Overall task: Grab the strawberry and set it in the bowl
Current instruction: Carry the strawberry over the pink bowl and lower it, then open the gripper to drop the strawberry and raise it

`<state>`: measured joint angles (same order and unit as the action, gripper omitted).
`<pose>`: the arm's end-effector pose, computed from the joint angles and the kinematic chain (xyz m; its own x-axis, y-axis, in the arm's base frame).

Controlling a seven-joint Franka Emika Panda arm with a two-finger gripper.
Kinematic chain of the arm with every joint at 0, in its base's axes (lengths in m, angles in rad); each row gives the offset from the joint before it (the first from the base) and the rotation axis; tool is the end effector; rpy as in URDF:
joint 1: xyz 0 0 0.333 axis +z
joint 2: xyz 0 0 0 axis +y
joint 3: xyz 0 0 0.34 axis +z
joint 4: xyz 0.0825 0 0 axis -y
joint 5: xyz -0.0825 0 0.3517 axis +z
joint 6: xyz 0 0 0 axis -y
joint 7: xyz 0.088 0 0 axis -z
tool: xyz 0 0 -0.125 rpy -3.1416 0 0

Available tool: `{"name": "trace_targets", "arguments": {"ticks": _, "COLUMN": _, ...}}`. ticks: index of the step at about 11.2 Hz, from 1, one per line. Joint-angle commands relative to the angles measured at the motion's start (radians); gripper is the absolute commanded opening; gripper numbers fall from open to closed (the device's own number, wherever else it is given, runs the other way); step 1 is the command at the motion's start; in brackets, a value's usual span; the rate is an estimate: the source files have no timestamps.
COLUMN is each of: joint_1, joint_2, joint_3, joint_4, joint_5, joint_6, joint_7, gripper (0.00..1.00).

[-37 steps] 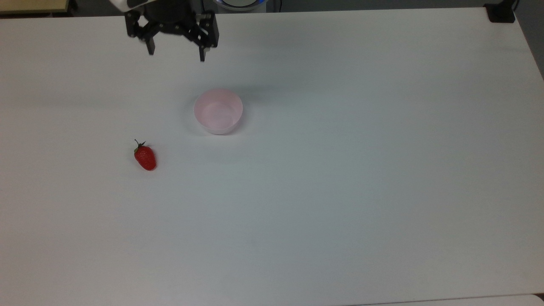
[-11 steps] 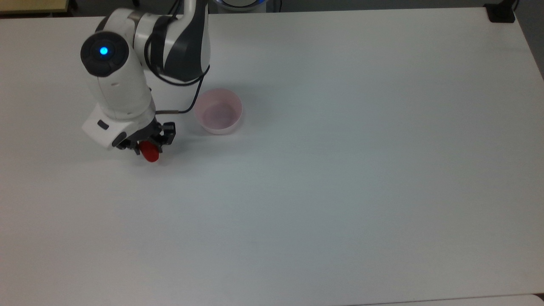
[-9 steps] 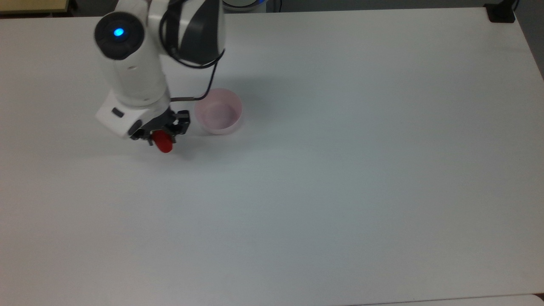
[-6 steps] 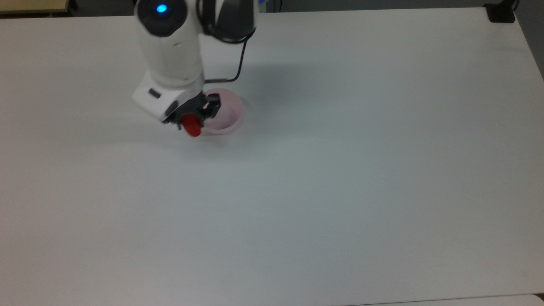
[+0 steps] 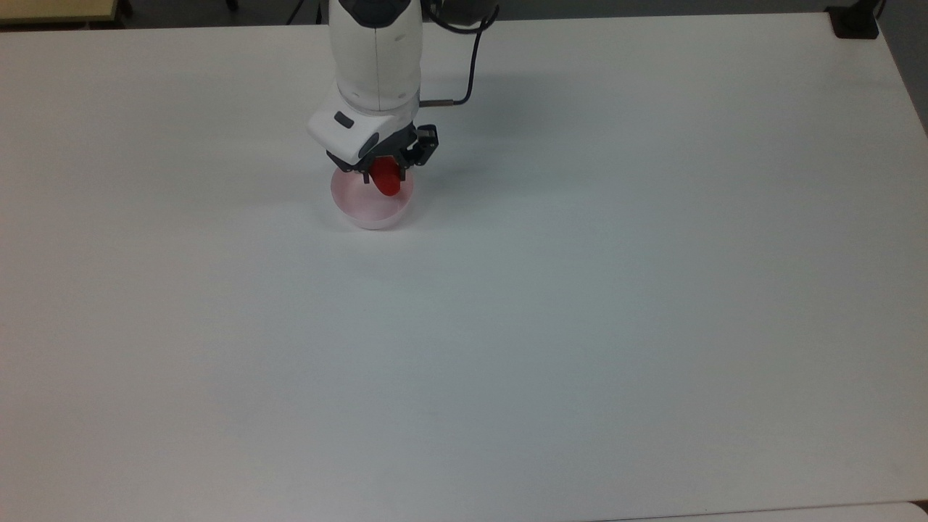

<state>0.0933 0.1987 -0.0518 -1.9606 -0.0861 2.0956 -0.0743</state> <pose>0.5660 0.0192 0.3935 0.9848 0.1582 -0.0713 0.1635 -0.9836 0.0766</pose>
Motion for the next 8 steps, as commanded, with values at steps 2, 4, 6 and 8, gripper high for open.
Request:
{"name": "trace_targets", "arguments": {"ticks": 2, "joint_1": 0.008, "joint_2": -0.004, "joint_3": -0.010, "joint_4": -0.055, "joint_5": -0.027, "joint_6": 0.089, "joint_7": 0.076, "gripper": 0.43}}
{"name": "trace_targets", "arguments": {"ticks": 4, "joint_1": 0.002, "joint_2": -0.010, "joint_3": -0.010, "joint_4": -0.044, "joint_5": -0.027, "joint_6": 0.078, "joint_7": 0.077, "gripper": 1.00}}
{"name": "trace_targets", "arguments": {"ticks": 6, "joint_1": 0.009, "joint_2": -0.024, "joint_3": -0.010, "joint_4": -0.003, "joint_5": -0.024, "joint_6": 0.010, "joint_7": 0.080, "gripper": 1.00}}
{"name": "trace_targets", "arguments": {"ticks": 8, "joint_1": 0.016, "joint_2": -0.027, "joint_3": -0.010, "joint_4": 0.086, "joint_5": -0.015, "joint_6": -0.112, "joint_7": 0.082, "gripper": 1.00}}
